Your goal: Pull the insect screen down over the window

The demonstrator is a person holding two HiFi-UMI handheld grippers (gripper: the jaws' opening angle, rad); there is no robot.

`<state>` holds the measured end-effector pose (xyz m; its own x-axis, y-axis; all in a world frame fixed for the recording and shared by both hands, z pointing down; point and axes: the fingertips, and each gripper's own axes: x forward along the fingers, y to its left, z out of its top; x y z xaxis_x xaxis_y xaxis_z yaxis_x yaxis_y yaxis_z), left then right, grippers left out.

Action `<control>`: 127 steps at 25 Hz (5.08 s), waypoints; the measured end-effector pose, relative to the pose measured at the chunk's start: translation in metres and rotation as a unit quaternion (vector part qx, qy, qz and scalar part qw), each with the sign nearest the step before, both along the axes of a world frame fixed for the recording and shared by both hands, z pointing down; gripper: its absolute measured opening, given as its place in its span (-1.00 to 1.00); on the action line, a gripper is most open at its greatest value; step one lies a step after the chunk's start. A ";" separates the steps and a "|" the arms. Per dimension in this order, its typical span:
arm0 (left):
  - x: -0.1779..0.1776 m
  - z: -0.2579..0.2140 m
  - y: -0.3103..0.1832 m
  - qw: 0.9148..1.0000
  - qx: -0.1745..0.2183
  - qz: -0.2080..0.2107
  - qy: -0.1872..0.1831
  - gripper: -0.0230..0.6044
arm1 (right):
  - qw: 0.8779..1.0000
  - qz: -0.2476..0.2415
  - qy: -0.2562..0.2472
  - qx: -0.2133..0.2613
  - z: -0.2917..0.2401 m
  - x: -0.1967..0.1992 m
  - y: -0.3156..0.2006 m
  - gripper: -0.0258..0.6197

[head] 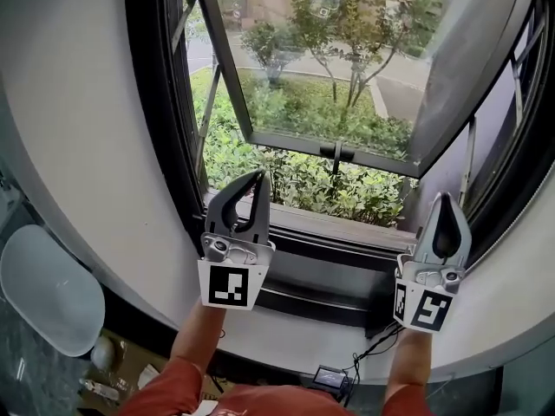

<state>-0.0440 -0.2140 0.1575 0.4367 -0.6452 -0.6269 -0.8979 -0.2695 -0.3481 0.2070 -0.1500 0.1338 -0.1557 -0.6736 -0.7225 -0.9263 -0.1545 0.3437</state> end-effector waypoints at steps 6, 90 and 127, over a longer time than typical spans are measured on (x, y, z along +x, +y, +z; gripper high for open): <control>-0.001 -0.024 0.002 1.000 0.024 -0.008 -0.018 -0.91 | 1.000 -0.002 0.010 0.022 -0.021 -0.004 0.004 -0.89; 0.001 -0.408 -0.068 0.865 0.186 -0.354 -0.304 -0.77 | 0.881 0.341 0.326 0.023 -0.399 -0.019 -0.074 -0.74; 0.006 -0.445 -0.109 0.790 0.134 -0.424 -0.423 -0.72 | 0.836 0.384 0.391 -0.013 -0.419 -0.013 -0.085 -0.74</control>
<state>-0.0385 -0.3225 -0.2874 0.2549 -0.8246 -0.5050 -0.1315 0.4878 -0.8630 0.1937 -0.2348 -0.2856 -0.0881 -0.8061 -0.5852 -0.0479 -0.5834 0.8108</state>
